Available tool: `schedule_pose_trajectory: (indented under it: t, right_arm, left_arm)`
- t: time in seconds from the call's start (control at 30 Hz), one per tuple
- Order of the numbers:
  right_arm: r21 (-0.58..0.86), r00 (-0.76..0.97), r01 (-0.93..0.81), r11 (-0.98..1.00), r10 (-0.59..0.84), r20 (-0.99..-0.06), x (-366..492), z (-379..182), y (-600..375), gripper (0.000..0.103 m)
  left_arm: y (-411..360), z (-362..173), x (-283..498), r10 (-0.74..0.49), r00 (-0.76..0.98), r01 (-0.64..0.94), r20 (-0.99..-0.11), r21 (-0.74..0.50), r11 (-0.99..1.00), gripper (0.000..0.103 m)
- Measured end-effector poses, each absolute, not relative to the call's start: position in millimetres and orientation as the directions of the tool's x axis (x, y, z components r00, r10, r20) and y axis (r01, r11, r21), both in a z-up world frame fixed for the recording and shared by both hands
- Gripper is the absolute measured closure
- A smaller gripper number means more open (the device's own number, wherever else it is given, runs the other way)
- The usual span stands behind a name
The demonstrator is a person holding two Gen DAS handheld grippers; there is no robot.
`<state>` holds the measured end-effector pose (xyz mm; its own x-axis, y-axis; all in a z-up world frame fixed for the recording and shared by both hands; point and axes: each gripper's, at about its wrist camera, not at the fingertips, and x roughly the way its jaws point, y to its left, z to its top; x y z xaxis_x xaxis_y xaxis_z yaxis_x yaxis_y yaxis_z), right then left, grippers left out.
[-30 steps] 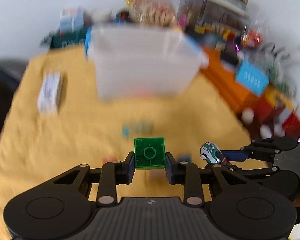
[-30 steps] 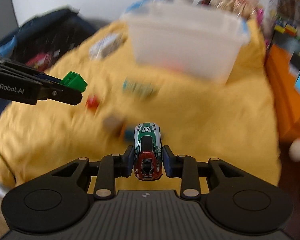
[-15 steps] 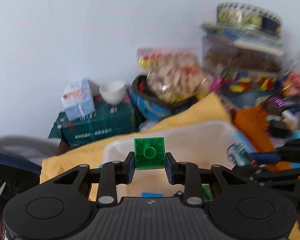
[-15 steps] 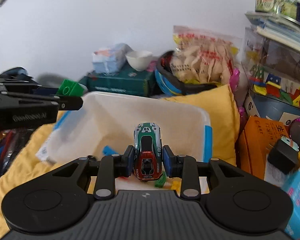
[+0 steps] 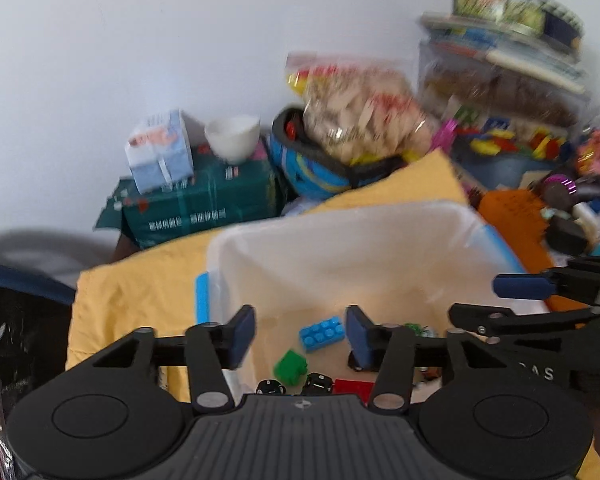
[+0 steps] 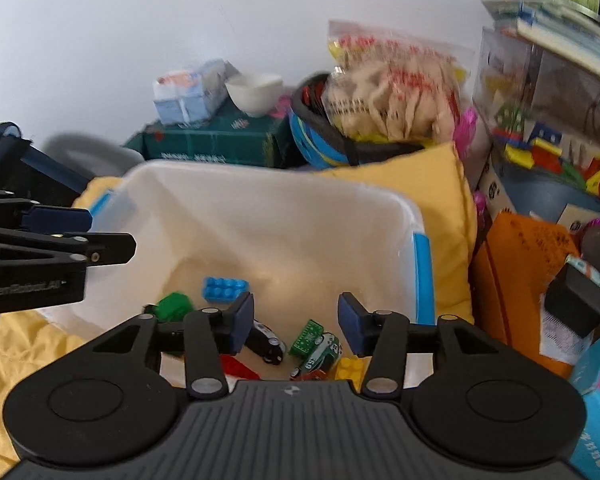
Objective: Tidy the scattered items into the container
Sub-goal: 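Carry the green brick and green-red car into the bin and release them, then grasp the red cube with the left gripper while the right gripper grasps the wooden cube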
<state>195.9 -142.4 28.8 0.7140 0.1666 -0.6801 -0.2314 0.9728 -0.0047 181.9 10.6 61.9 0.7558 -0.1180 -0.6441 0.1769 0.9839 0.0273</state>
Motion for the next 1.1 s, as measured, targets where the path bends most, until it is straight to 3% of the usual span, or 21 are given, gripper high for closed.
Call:
schedule_pose_trajectory:
  t: [0.1,0.2,0.4,0.6,0.73,0.9,1.0,1.1]
  right_arm:
    - [0.015,0.723,-0.290,0.957,0.230,-0.651,166.9,41.3,-144.8,0.041]
    - [0.012,0.705,-0.353,0.935,0.275,-0.654,130.6,36.0,-145.4,0.036]
    - [-0.016,0.630,-0.466,0.884,0.319,-0.708,51.4,-20.1,-139.0,0.040]
    - [-0.089,0.549,-0.622,0.778,0.354,-0.757,8.3,-63.4,-100.4,0.043]
    - [-0.203,0.565,-0.680,0.705,0.326,-0.758,9.5,-78.0,-73.7,0.042]
    - [-0.154,0.537,-0.677,0.720,0.339,-0.773,22.3,-85.4,-69.6,0.043]
    - [-0.139,0.519,-0.688,0.712,0.350,-0.779,22.3,-89.5,-70.7,0.043]
    - [-0.134,0.507,-0.694,0.707,0.350,-0.788,24.2,-92.7,-69.5,0.047]
  left_arm:
    - [21.1,68.0,146.8,-0.133,0.784,0.197,-0.607,0.040,0.980,0.030]
    - [31.6,52.7,113.7,-0.128,0.762,0.221,-0.635,0.069,0.973,0.030]
    - [42.9,-16.4,58.1,-0.075,0.642,0.259,-0.763,0.123,0.958,0.030]
    - [44.7,-64.8,39.7,-0.102,0.554,0.292,-0.826,0.078,0.953,0.031]
    - [45.0,-81.1,46.2,-0.078,0.517,0.272,-0.853,0.077,0.959,0.036]
    - [51.0,-92.4,60.8,-0.153,0.459,0.237,-0.875,-0.045,0.970,0.048]
    - [48.7,-90.9,59.4,-0.173,0.450,0.249,-0.876,-0.063,0.966,0.073]
    - [44.7,-83.7,52.8,-0.169,0.445,0.283,-0.879,-0.041,0.958,0.073]
